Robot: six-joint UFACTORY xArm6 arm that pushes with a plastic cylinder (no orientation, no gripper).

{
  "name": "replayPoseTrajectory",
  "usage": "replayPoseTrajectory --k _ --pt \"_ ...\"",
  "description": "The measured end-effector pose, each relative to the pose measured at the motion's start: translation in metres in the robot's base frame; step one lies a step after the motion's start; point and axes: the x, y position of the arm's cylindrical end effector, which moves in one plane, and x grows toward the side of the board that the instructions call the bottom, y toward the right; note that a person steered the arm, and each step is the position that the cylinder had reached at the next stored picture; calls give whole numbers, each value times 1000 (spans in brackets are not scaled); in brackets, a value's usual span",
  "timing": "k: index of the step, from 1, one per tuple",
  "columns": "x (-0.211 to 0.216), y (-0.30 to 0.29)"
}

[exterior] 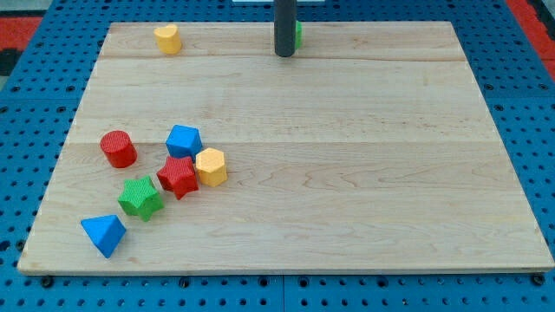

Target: Slide the blue cube above the yellow hexagon

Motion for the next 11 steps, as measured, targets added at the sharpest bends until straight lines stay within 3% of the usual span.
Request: replayPoseTrajectory --k 2,3,5,6,8,9,11 --pt "1 0" --pt "24 -12" --pt "92 -155" --pt "137 -192" --pt "172 -159" --pt "173 -181" --pt "164 -70"
